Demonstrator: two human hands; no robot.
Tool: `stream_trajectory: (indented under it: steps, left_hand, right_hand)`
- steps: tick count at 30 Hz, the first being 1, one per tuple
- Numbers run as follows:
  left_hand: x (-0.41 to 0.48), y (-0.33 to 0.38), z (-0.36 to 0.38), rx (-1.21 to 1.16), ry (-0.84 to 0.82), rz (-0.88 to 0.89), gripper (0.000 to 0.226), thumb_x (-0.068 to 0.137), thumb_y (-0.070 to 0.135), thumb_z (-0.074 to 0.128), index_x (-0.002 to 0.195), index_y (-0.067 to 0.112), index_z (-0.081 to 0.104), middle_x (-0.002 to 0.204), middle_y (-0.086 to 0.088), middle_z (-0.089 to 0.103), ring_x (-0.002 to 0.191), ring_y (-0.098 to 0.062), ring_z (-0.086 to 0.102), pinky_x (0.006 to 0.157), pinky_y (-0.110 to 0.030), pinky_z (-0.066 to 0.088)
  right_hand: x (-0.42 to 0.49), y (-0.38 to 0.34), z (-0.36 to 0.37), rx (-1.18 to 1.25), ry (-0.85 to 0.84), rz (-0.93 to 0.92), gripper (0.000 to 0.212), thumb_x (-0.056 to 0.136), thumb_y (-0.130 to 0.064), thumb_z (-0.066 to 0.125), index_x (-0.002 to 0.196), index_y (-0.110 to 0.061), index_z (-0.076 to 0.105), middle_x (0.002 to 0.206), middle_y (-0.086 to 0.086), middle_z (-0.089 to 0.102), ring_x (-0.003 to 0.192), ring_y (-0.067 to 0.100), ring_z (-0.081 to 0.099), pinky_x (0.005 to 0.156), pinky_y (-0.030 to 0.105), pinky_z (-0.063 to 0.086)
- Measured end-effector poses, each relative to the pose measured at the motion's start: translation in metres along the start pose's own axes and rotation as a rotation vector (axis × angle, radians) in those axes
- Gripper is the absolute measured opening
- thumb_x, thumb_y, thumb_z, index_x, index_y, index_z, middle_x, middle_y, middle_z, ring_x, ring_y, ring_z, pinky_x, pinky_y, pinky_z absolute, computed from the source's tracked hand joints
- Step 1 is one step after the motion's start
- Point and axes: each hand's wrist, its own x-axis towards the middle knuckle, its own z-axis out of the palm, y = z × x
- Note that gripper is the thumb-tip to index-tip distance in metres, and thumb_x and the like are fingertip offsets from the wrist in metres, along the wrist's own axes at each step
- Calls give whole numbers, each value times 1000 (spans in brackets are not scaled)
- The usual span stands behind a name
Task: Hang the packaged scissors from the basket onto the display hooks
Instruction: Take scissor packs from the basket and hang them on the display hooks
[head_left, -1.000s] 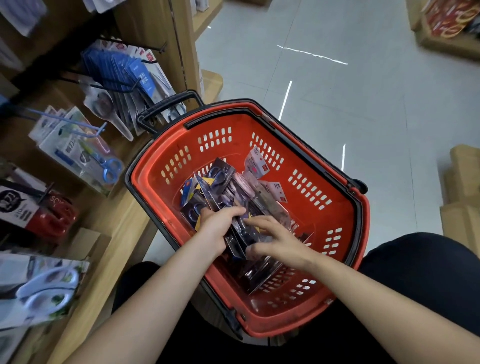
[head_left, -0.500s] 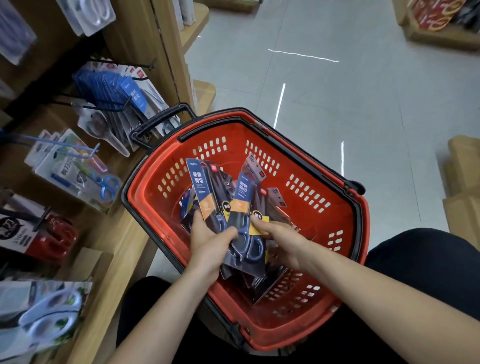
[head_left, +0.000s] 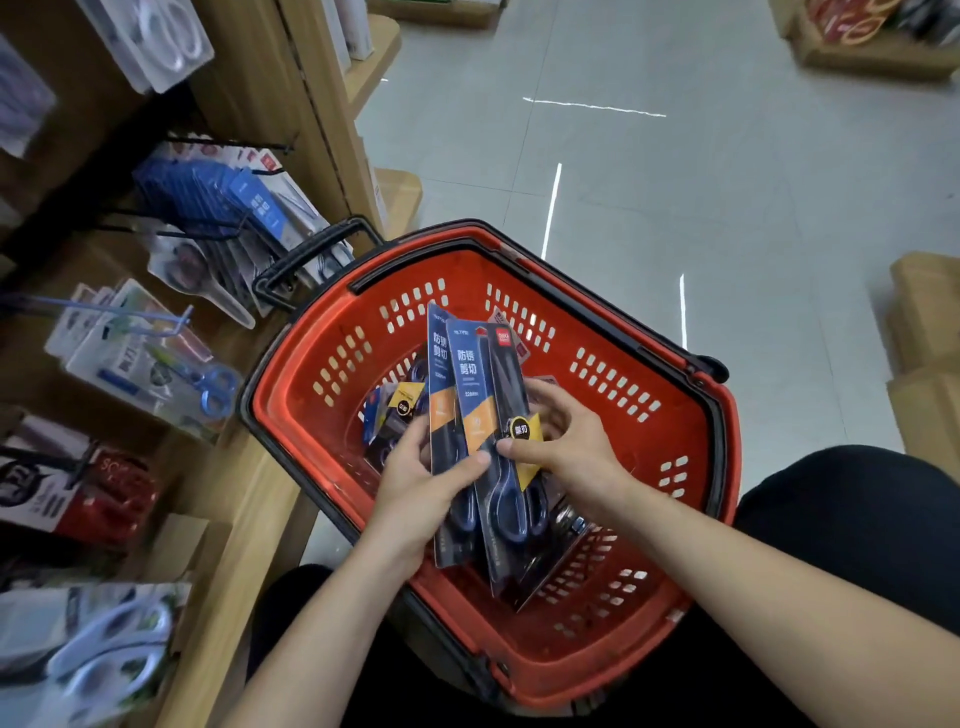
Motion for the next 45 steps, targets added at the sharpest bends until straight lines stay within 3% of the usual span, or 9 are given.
stream_trajectory:
  steps: [6, 13, 18, 20, 24, 30, 39, 42, 45]
  left_hand:
    - [2, 2, -2, 1, 27, 36, 49, 84, 2, 81, 126, 21, 65, 111, 1, 79, 104, -20, 75, 97, -46, 58]
    - [4, -2, -4, -92, 72, 0, 50, 77, -8, 82, 122, 8, 65, 109, -9, 79, 102, -31, 75, 94, -48, 60]
    - [2, 1, -3, -77, 110, 61, 47, 85, -3, 78, 126, 17, 65, 112, -1, 79, 105, -23, 75, 100, -51, 56]
    - [-2, 6, -1, -83, 89, 92, 41, 91, 8, 76, 128, 22, 65, 116, 2, 77, 109, -20, 73, 103, -52, 54]
    - [-11, 16, 6, -98, 9, 112, 37, 90, 35, 74, 126, 30, 67, 114, 10, 77, 107, -11, 73, 100, -42, 56]
    - [-7, 7, 4, -70, 73, 150, 30, 98, 10, 68, 126, 22, 66, 115, 4, 78, 107, -16, 74, 98, -44, 58]
    - [-9, 11, -2, -130, 21, 146, 32, 101, 22, 63, 133, 21, 64, 121, 2, 76, 113, -20, 73, 101, -46, 56]
    - [-11, 10, 0, -158, -9, 150, 36, 102, 27, 57, 138, 23, 61, 125, 3, 74, 118, -19, 70, 101, -42, 55]
    - [-12, 9, 6, -154, -18, 160, 39, 102, 35, 54, 139, 24, 60, 126, 6, 74, 118, -15, 70, 101, -37, 55]
  right_hand:
    - [-2, 1, 2, 103, 74, 66, 75, 70, 4, 88, 137, -12, 58, 121, 9, 69, 102, 20, 73, 81, 33, 62]
    - [2, -10, -1, 376, -18, 354, 62, 76, -21, 81, 130, 3, 65, 128, 31, 66, 108, 38, 67, 99, 50, 57]
    - [-1, -13, -4, 422, -155, 432, 44, 89, -30, 73, 123, -2, 71, 117, 23, 72, 93, 31, 71, 83, 42, 62]
    - [-2, -13, -3, 404, -152, 386, 38, 94, -27, 67, 121, -1, 70, 107, 18, 73, 88, 28, 72, 77, 37, 61]
    - [1, -6, 3, 251, -47, 177, 61, 74, -11, 86, 132, -6, 65, 122, 17, 73, 112, 34, 71, 99, 48, 57]
    - [-1, -6, 4, 62, 39, -50, 75, 59, -21, 94, 129, -14, 67, 111, 13, 70, 103, 28, 72, 91, 46, 61]
    - [2, -11, -2, 244, -104, 141, 46, 72, -8, 83, 112, 4, 63, 91, 13, 75, 73, 21, 74, 58, 27, 58]
    - [3, -12, -1, 272, -195, 217, 39, 79, -17, 84, 108, 3, 67, 98, 17, 73, 85, 26, 70, 80, 37, 62]
    - [1, -11, 3, 359, -199, 280, 53, 92, -23, 74, 128, 13, 58, 121, 29, 65, 109, 37, 62, 105, 47, 52]
